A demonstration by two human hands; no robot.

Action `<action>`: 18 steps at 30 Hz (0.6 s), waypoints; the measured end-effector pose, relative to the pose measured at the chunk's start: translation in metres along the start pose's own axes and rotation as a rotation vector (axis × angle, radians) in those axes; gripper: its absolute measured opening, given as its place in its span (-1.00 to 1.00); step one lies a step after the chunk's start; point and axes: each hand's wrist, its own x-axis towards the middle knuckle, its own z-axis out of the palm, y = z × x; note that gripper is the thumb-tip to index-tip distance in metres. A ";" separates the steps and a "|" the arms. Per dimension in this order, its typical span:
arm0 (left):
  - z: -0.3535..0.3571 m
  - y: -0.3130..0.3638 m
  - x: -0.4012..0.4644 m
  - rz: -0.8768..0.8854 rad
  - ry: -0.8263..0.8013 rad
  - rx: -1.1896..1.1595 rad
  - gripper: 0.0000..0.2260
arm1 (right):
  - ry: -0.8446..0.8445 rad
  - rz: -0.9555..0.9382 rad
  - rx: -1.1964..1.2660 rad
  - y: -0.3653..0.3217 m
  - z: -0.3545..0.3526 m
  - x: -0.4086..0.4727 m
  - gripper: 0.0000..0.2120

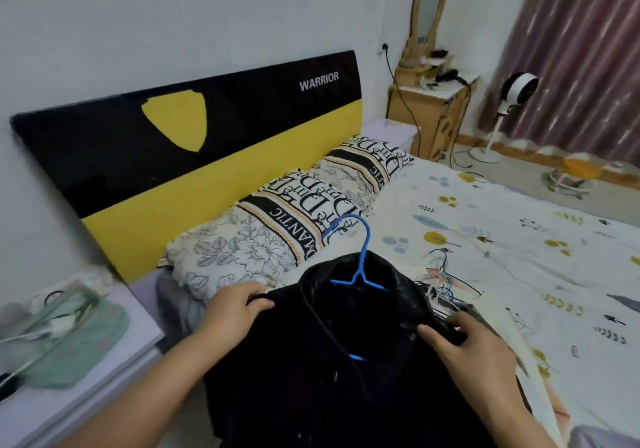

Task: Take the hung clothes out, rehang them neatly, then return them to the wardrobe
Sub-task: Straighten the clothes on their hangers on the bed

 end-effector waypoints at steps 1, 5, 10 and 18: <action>-0.012 -0.003 -0.008 -0.004 -0.002 -0.004 -0.81 | -0.008 -0.012 0.015 -0.009 -0.001 -0.006 -0.70; -0.055 -0.016 -0.031 -0.035 0.042 -0.060 -0.81 | -0.023 -0.055 0.089 -0.050 -0.007 -0.027 -0.74; -0.112 -0.027 -0.031 -0.027 0.109 -0.034 -0.80 | -0.001 -0.128 0.141 -0.107 -0.011 -0.033 -0.78; -0.206 -0.056 0.028 0.056 0.175 -0.049 -0.86 | 0.115 -0.225 0.174 -0.209 0.011 -0.007 -0.76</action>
